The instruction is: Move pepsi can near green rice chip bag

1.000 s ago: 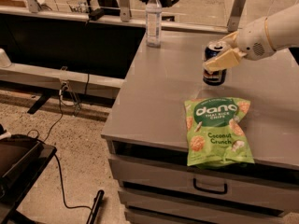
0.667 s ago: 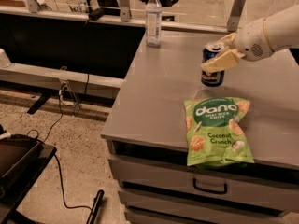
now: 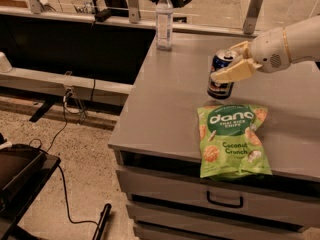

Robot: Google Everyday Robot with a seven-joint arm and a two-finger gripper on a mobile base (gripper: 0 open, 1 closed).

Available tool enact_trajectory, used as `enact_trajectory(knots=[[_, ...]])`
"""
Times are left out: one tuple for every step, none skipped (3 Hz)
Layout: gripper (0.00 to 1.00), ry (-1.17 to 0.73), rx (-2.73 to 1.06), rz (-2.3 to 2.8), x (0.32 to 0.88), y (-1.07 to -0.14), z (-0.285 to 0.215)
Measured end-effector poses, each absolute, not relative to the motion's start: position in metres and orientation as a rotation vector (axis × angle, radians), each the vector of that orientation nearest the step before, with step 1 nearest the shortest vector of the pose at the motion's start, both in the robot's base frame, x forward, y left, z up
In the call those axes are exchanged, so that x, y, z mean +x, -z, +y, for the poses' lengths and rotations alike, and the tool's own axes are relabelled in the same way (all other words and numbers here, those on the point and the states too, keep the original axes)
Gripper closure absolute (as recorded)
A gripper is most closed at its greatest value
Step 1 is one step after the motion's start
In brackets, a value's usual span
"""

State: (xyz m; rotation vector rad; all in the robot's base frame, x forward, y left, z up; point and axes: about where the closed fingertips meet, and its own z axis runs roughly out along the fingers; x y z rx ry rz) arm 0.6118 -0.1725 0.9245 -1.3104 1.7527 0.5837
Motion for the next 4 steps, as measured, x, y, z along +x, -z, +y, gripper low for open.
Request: enact_trajectory(knots=[[0.83,-0.625,-1.327,1.701,0.606,-0.926,-0.163],[0.59,-0.636,-1.381,1.661,0.602,-0.922,-0.154],[0.36,-0.638,-1.437,1.617,0.600,-0.915,-0.149],[0.12,-0.650,-1.469,1.575,0.603,-0.903,-0.147]])
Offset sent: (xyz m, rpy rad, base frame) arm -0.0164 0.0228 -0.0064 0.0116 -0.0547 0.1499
